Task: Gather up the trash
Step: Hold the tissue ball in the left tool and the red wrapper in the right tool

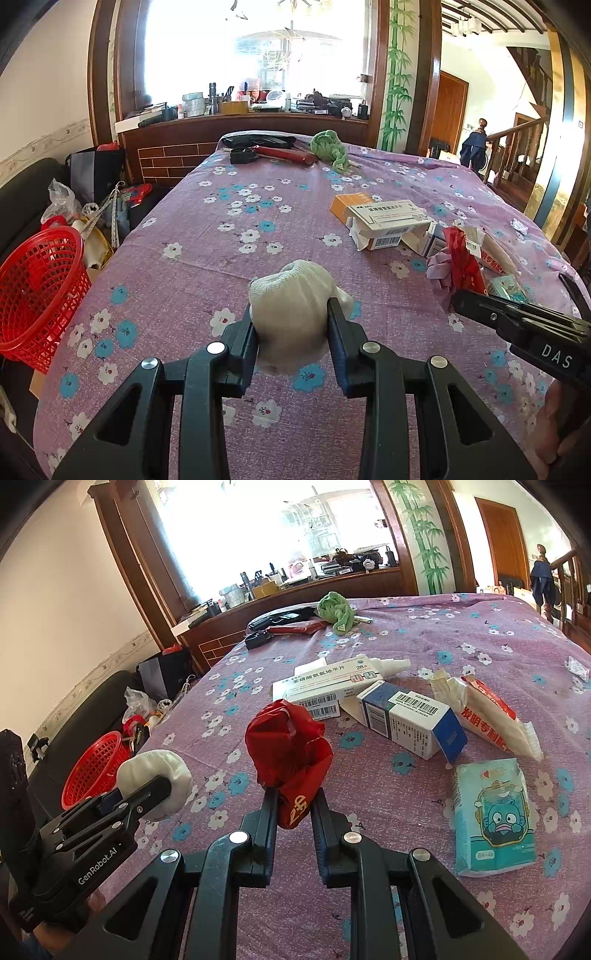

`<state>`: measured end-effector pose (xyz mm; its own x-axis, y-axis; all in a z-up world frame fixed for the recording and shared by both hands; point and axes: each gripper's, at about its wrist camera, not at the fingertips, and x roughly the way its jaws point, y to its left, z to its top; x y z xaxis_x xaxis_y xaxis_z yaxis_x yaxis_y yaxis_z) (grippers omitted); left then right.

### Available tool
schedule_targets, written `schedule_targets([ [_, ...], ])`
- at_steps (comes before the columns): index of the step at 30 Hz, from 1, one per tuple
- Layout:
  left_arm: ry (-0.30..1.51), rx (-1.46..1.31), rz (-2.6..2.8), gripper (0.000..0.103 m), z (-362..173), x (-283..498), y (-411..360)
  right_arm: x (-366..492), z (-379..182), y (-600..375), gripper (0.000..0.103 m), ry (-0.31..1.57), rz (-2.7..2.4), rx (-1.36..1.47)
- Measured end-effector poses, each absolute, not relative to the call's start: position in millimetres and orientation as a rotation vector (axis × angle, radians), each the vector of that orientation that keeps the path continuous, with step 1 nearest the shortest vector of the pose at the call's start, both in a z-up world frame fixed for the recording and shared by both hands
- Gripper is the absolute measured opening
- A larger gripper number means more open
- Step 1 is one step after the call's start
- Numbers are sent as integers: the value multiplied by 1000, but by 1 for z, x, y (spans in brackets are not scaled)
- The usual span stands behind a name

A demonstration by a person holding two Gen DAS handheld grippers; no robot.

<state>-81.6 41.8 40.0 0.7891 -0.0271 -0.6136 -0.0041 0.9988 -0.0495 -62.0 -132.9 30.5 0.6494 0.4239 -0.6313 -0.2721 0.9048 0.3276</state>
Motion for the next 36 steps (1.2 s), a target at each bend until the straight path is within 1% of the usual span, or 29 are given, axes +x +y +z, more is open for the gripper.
schedule_targets([
  [36, 689, -51, 40, 33, 38, -83, 48, -72, 29, -130, 19, 787, 370, 171],
])
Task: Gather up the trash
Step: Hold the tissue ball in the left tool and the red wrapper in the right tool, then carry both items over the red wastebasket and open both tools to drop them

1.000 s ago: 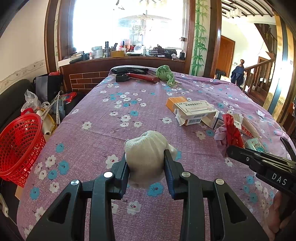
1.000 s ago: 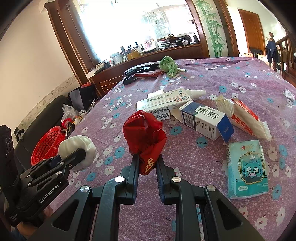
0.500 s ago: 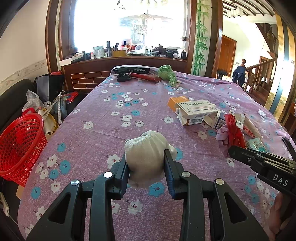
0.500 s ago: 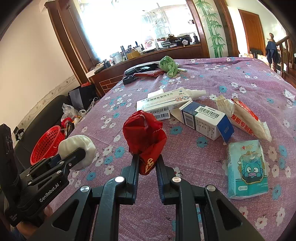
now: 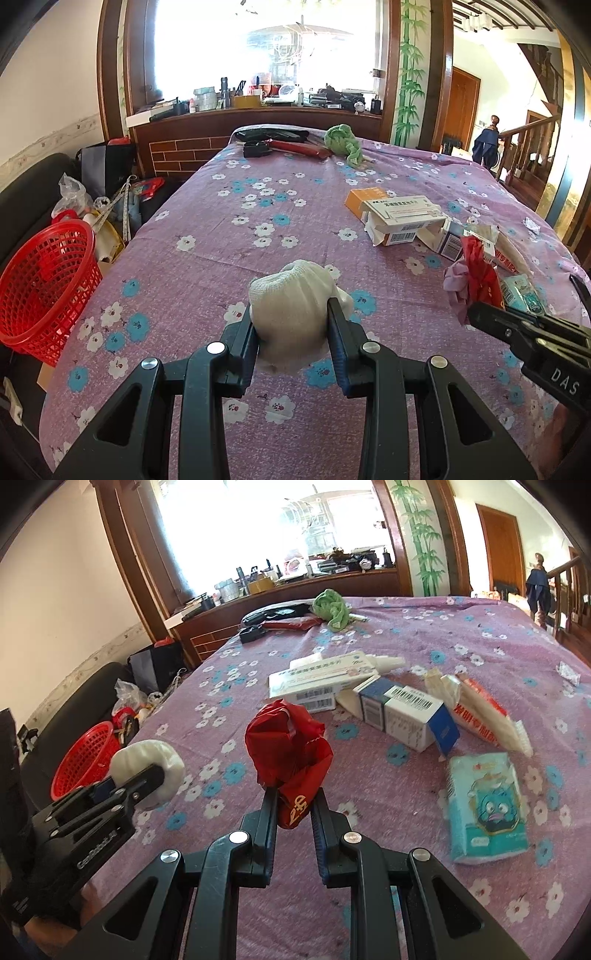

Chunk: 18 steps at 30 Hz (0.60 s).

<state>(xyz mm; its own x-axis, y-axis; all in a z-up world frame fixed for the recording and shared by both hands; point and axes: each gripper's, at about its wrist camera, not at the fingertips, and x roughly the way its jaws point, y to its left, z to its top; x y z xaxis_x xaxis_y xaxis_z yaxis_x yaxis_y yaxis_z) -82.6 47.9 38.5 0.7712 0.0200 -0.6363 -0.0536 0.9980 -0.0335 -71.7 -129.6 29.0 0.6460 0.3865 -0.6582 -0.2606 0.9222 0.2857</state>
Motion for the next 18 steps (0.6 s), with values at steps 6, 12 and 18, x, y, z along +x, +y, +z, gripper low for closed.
schedule_targets([
  [6, 684, -70, 58, 33, 44, -85, 58, -73, 31, -124, 19, 792, 375, 155],
  [12, 674, -87, 71, 33, 48, -87, 68, -75, 37, -113, 19, 795, 401, 135],
  [18, 659, -106, 86, 33, 54, -91, 81, -74, 42, -100, 19, 808, 436, 134],
])
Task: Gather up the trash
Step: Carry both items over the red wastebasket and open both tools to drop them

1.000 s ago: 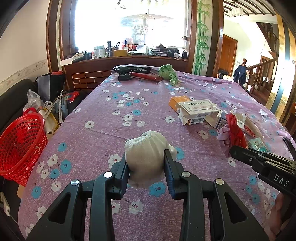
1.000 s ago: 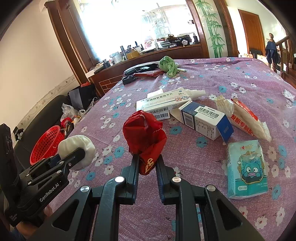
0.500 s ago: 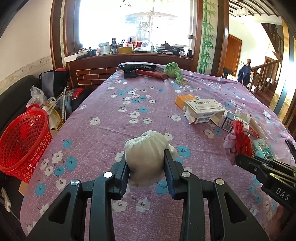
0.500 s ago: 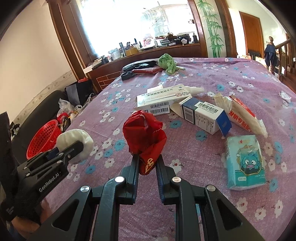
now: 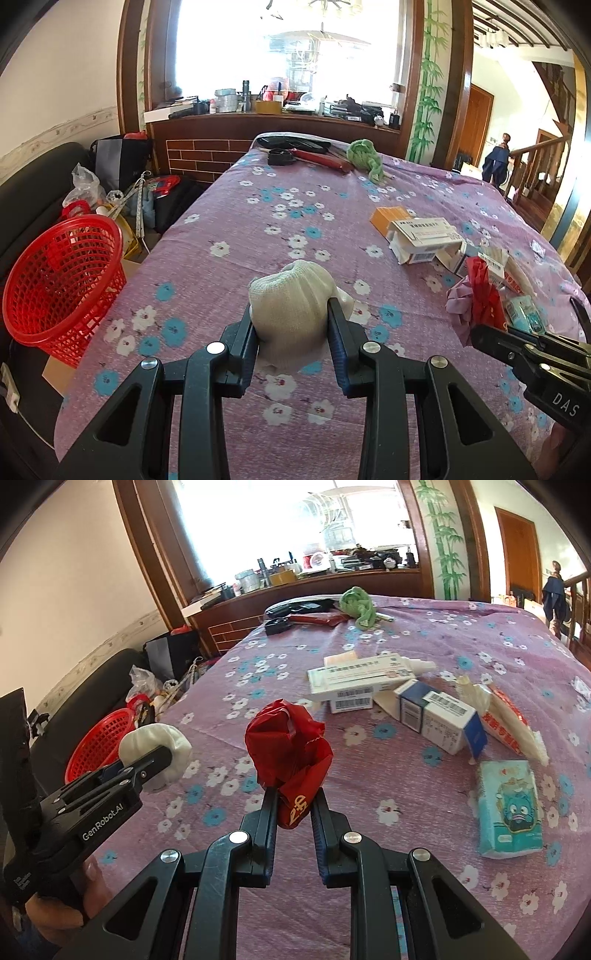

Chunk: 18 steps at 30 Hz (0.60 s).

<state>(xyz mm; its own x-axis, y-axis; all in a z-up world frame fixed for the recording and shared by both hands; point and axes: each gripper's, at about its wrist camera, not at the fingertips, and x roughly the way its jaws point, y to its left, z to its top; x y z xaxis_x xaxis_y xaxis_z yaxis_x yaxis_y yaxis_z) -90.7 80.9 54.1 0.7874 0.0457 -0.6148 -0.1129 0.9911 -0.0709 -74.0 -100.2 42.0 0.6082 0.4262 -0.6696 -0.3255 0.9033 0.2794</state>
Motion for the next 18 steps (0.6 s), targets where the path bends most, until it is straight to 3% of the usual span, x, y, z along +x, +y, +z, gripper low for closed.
schedule_targets([
  [18, 615, -192, 169, 33, 70, -106, 144, -60, 51, -39, 19, 859, 565, 109],
])
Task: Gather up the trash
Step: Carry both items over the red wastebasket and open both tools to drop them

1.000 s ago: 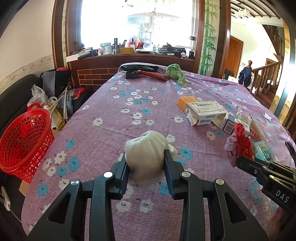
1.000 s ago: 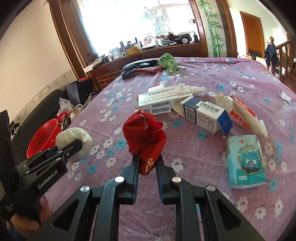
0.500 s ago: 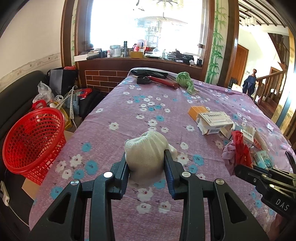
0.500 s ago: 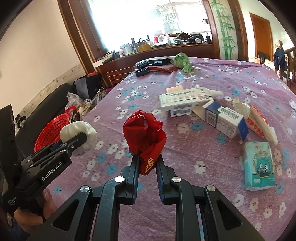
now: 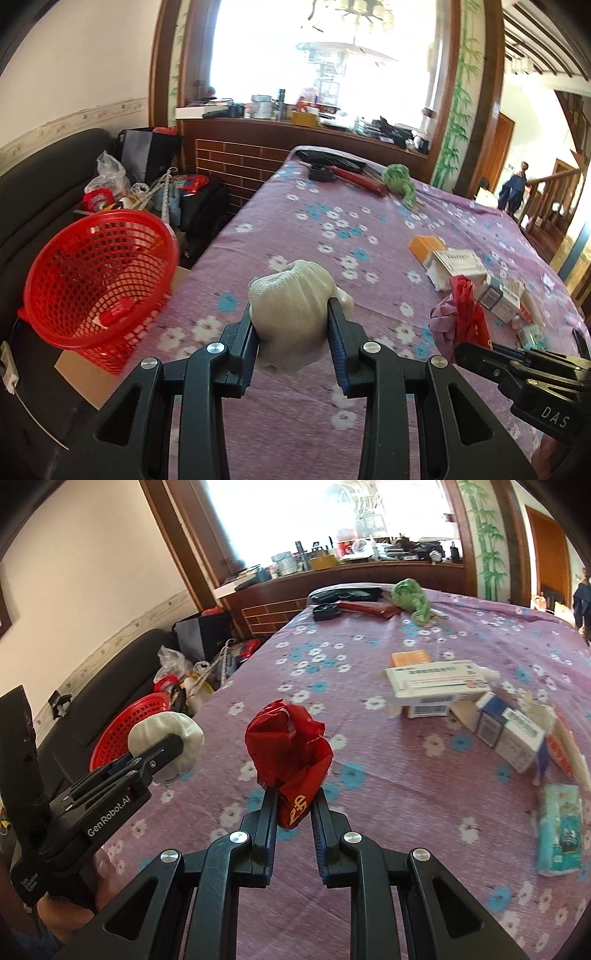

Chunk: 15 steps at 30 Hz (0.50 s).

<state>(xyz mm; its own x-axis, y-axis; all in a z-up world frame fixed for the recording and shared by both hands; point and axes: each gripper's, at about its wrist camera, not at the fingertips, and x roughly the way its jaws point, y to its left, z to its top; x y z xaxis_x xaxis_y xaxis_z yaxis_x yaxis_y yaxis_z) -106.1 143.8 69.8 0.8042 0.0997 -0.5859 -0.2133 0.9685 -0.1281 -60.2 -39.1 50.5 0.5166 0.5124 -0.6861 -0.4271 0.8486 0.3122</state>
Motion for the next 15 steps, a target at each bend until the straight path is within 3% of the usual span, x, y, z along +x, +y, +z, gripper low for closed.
schedule_targets([
  [15, 537, -284, 371, 34, 92, -138, 263, -46, 80, 54, 19, 869, 727, 44],
])
